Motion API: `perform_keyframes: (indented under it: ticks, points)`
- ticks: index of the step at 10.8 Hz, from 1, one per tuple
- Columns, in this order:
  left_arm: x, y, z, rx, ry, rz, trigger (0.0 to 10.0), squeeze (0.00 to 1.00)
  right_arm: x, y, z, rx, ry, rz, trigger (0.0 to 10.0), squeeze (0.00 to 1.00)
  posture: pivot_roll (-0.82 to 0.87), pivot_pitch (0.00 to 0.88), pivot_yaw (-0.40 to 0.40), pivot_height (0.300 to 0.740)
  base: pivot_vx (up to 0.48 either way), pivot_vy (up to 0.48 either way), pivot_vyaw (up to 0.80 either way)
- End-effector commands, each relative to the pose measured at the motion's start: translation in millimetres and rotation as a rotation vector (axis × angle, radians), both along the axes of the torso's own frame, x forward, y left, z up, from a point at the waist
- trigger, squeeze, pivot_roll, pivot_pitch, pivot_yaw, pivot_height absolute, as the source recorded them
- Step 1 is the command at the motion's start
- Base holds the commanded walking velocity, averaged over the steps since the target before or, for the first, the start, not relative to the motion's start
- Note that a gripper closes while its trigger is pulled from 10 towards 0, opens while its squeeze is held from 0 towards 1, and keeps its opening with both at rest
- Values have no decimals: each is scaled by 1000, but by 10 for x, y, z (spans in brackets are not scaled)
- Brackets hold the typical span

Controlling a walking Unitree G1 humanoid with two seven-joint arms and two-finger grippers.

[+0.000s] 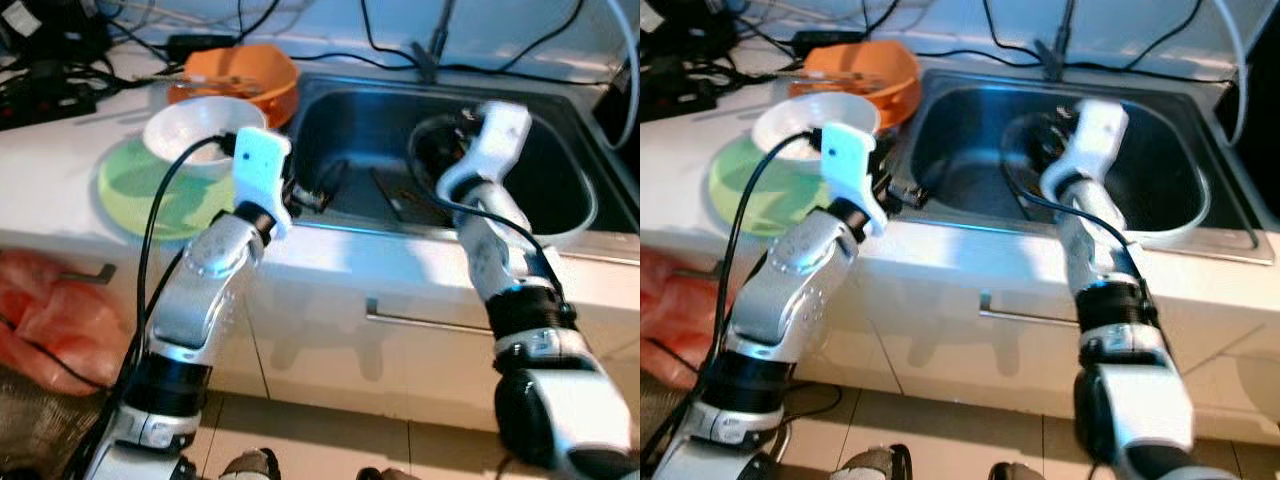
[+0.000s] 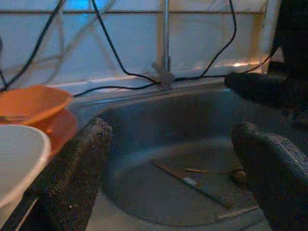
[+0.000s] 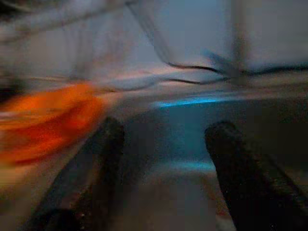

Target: Kitchen organization

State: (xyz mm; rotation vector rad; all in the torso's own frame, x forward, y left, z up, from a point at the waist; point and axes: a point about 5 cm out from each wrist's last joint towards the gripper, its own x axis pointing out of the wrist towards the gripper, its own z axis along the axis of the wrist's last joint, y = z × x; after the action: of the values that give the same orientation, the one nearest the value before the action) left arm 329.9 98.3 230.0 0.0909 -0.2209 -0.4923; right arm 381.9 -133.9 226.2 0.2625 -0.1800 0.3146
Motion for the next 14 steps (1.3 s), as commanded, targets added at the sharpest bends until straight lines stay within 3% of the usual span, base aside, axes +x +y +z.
perform_keyframes:
  ticks: [1,2,3,4,5,6,8,10,13,14]
  points:
    - [45,60,69,55,-24,17,10000,1000,-164,234,110,4,-38,200,10000,443,46,110,8,740,0,0,0]
    - [104,150,152,128,-54,41,10000,1000,-339,365,175,-6,-89,336,10000,59,41,106,7,740,0,0,0]
    - [135,192,171,154,-57,58,10000,1000,-359,378,176,-7,-96,348,10000,0,41,106,7,740,0,0,0]
    - [215,314,217,187,-60,116,10000,769,-385,389,147,31,-79,351,10000,0,45,102,9,740,0,0,0]
    - [244,371,236,210,-62,142,10000,82,-411,399,136,50,-68,348,10000,0,47,101,10,740,0,0,0]
    - [260,406,228,242,-54,149,10000,0,-455,421,127,46,-52,368,10000,0,50,100,13,740,0,0,0]
    - [316,511,177,320,-14,161,10000,0,-606,518,130,33,-34,508,10000,0,49,101,18,740,0,0,0]
    - [364,603,23,433,51,151,10000,0,-784,536,11,-71,2,634,10000,0,44,106,17,740,0,0,0]
    - [370,655,-178,496,150,104,10000,0,-919,534,-76,-146,31,697,10000,0,38,110,18,740,0,0,0]
    - [386,688,-203,536,159,99,10000,0,-948,539,-83,-148,37,717,10000,47,38,112,18,740,0,0,0]
